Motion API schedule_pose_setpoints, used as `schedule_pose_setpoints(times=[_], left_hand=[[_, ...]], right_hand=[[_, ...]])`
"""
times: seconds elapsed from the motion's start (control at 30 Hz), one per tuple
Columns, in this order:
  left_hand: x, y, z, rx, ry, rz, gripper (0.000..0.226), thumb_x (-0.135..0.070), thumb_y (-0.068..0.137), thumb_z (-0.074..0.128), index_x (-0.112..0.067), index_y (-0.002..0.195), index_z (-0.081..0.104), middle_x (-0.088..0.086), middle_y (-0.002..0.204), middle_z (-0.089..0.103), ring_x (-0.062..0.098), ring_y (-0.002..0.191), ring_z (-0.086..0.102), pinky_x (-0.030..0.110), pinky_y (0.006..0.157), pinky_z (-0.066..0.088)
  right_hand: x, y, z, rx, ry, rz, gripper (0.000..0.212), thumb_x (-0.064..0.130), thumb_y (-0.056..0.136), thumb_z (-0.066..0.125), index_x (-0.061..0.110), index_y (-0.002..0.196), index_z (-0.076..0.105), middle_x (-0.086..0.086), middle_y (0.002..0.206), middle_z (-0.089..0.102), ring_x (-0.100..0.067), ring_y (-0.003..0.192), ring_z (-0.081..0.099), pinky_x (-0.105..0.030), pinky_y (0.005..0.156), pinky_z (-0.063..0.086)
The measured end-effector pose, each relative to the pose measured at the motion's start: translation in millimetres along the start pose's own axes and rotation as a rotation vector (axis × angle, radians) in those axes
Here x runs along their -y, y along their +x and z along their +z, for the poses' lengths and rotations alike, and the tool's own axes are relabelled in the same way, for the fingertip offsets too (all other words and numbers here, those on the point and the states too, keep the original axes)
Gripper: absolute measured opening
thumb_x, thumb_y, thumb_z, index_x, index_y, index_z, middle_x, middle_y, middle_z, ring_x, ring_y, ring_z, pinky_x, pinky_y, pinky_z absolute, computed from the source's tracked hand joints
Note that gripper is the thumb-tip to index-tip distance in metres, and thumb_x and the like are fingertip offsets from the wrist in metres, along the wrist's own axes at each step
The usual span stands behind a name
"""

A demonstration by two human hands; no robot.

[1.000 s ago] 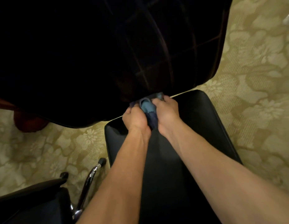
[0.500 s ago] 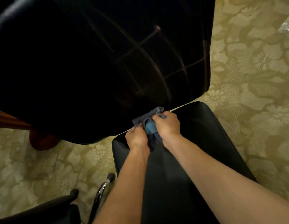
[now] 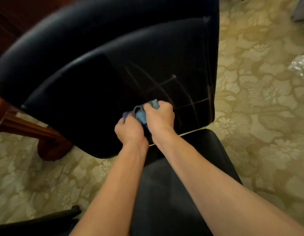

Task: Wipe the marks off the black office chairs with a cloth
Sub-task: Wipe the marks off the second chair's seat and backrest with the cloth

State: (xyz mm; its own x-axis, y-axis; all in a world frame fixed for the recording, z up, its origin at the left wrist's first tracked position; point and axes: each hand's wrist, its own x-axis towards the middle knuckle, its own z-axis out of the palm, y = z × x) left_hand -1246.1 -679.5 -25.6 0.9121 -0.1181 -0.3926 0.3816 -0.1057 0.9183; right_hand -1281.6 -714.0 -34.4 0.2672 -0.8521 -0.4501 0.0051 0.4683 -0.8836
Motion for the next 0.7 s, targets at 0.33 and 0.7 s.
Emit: schedule_pose_setpoints(times=[0.33, 0.7], left_hand=[[-105.0, -4.2, 4.2, -0.006, -0.087, 0.249, 0.021, -0.007, 0.090, 0.057, -0.009, 0.069, 0.060, 0.007, 0.070, 0.063, 0.018, 0.064, 0.061, 0.032, 0.058, 0.051], [-36.4, -2.8, -37.5, 0.103, 0.587, 0.112, 0.022, -0.026, 0.098, 0.054, -0.012, 0.085, 0.066, 0.010, 0.085, 0.069, 0.029, 0.084, 0.065, 0.032, 0.065, 0.043]], right_hand=[[110.5, -26.5, 38.3, 0.032, -0.112, -0.287, 0.015, 0.020, 0.090, 0.063, 0.009, 0.080, 0.062, 0.001, 0.073, 0.063, -0.006, 0.062, 0.061, -0.015, 0.050, 0.047], [57.5, -32.9, 1.5, -0.064, -0.460, -0.033, 0.019, 0.026, 0.088, 0.066, 0.007, 0.090, 0.069, -0.010, 0.089, 0.069, -0.029, 0.089, 0.068, -0.031, 0.071, 0.051]])
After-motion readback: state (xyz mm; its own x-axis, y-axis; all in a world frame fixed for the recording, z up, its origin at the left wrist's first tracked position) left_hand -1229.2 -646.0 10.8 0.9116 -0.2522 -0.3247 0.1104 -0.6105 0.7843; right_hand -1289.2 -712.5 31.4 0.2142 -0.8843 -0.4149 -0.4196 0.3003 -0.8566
